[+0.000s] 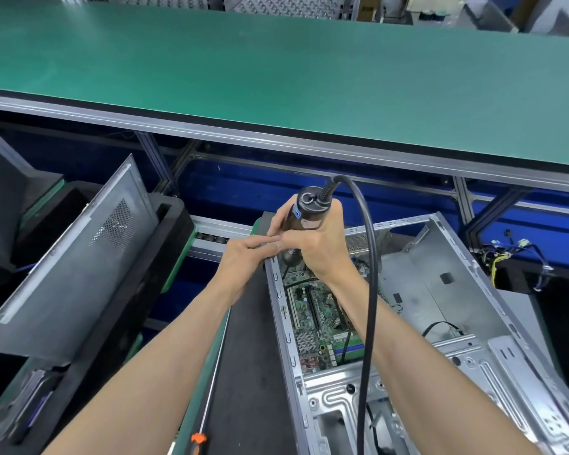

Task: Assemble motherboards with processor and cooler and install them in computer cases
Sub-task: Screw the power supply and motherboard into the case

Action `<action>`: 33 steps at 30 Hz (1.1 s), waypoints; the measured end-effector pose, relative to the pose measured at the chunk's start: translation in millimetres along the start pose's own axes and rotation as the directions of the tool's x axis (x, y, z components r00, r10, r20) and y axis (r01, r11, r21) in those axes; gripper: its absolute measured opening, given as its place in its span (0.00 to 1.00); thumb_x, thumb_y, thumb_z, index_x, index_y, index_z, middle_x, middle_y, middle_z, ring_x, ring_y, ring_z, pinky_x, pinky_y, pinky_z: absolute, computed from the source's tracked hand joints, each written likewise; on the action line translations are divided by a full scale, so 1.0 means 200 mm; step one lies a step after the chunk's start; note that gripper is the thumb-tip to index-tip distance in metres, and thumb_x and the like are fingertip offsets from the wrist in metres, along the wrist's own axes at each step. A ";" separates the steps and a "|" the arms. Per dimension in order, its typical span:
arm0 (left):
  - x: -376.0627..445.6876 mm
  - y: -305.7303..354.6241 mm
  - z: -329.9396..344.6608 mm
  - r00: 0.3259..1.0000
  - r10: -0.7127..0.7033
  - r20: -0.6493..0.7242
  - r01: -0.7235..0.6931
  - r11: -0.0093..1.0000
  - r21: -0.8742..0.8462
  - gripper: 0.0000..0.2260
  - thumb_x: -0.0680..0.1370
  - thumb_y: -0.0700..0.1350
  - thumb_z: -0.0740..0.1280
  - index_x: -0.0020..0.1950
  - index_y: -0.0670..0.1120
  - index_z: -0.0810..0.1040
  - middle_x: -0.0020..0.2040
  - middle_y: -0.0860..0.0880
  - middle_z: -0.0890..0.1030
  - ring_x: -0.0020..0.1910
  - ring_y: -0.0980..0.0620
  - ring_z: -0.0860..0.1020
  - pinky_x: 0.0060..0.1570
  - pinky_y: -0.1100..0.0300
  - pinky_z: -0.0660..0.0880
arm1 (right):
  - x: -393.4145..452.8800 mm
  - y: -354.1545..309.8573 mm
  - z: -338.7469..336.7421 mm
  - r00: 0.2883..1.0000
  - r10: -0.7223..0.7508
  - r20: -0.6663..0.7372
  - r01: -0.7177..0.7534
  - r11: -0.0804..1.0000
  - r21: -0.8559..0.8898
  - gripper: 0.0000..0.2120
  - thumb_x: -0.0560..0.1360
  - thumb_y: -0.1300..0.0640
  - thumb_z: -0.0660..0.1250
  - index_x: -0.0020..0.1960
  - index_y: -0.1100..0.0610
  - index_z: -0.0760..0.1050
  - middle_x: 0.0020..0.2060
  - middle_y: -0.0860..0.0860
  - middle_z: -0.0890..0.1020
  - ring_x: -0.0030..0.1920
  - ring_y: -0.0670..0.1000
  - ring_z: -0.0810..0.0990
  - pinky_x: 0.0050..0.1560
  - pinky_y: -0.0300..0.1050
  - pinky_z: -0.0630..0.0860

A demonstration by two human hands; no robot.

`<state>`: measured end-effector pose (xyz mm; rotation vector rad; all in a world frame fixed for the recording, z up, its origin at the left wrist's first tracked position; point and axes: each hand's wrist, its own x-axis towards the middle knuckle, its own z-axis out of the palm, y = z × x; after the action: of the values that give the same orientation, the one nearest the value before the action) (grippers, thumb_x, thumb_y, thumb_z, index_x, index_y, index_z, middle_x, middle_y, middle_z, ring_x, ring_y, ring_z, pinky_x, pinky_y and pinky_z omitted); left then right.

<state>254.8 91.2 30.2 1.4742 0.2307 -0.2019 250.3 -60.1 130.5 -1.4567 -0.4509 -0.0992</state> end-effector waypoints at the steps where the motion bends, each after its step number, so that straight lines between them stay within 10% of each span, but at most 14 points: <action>1: 0.00 0.00 0.00 1.000 -0.012 -0.020 0.012 1.000 -0.003 0.08 0.73 0.39 0.75 0.52 0.41 0.87 0.49 0.42 0.87 0.56 0.44 0.83 0.65 0.49 0.75 | 0.01 0.00 0.00 0.999 0.004 0.044 -0.004 1.000 -0.007 0.07 0.59 0.73 0.67 0.37 0.69 0.79 0.33 0.65 0.80 0.33 0.65 0.79 0.34 0.57 0.77; 18: 0.00 0.00 0.01 1.000 0.022 0.019 -0.021 0.998 -0.053 0.06 0.72 0.43 0.77 0.48 0.50 0.88 0.49 0.45 0.87 0.52 0.52 0.84 0.54 0.63 0.77 | 0.02 0.02 -0.02 1.000 0.027 -0.008 -0.027 1.000 0.015 0.07 0.57 0.73 0.64 0.34 0.67 0.77 0.32 0.65 0.79 0.34 0.53 0.78 0.36 0.43 0.75; 23: -0.01 0.01 0.02 1.000 0.012 -0.023 -0.012 0.999 -0.037 0.06 0.73 0.40 0.75 0.45 0.51 0.89 0.39 0.51 0.86 0.33 0.64 0.80 0.35 0.74 0.73 | 0.01 0.00 0.01 0.999 0.040 0.004 -0.040 0.999 0.036 0.09 0.58 0.74 0.64 0.36 0.67 0.78 0.32 0.61 0.80 0.33 0.51 0.79 0.37 0.40 0.76; 33: -0.01 0.01 0.01 1.000 0.019 -0.020 -0.019 1.000 -0.023 0.06 0.73 0.40 0.75 0.47 0.48 0.88 0.44 0.47 0.87 0.38 0.61 0.82 0.39 0.72 0.75 | 0.01 0.01 0.02 1.000 0.024 0.002 -0.024 1.000 0.019 0.08 0.59 0.73 0.65 0.34 0.64 0.78 0.31 0.62 0.80 0.33 0.54 0.78 0.36 0.43 0.76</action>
<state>253.8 88.8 31.8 1.4551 0.2339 -0.1690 252.8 -56.1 128.9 -1.4431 -0.4351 -0.0742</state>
